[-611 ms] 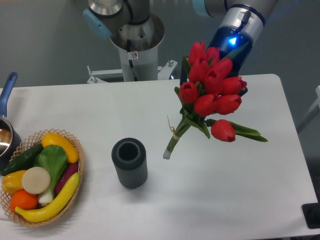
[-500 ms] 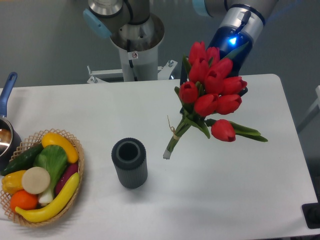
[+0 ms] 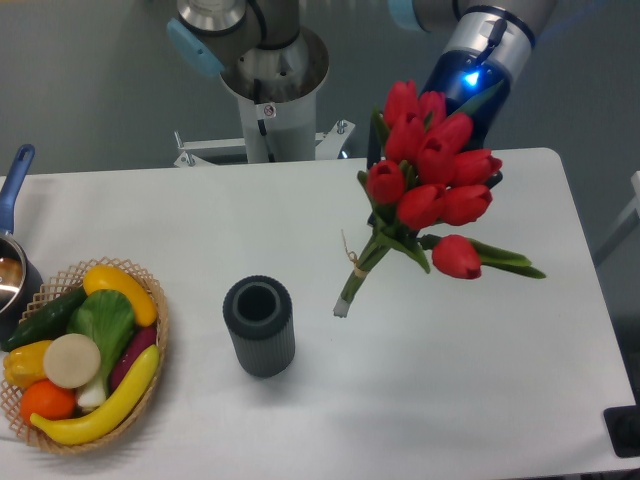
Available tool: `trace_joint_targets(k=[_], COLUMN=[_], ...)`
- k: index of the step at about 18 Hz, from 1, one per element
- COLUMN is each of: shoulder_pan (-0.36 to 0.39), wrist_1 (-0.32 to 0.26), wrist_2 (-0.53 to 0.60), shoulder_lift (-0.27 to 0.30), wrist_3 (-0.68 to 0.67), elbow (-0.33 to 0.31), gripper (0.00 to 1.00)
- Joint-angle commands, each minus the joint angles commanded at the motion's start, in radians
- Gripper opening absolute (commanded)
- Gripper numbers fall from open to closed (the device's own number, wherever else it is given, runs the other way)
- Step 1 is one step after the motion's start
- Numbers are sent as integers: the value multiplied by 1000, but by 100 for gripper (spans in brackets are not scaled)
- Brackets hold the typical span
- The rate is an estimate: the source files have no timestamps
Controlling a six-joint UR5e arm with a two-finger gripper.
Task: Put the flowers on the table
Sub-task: 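Carry the red tulip bouquet in the gripper toward the table center, then lower the held tulip bouquet down onto the table surface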
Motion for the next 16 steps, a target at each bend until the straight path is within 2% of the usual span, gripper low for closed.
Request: trace_joint_targets(k=[4, 8, 16], shoulder_pan=[-3, -5, -9], wrist_1=[-2, -3, -9], wrist_2=[130, 210, 466], shoulder_lift=[6, 6, 9], wrist_3=[31, 67, 167], elbow=[-6, -12, -66], gripper=[44, 44, 44])
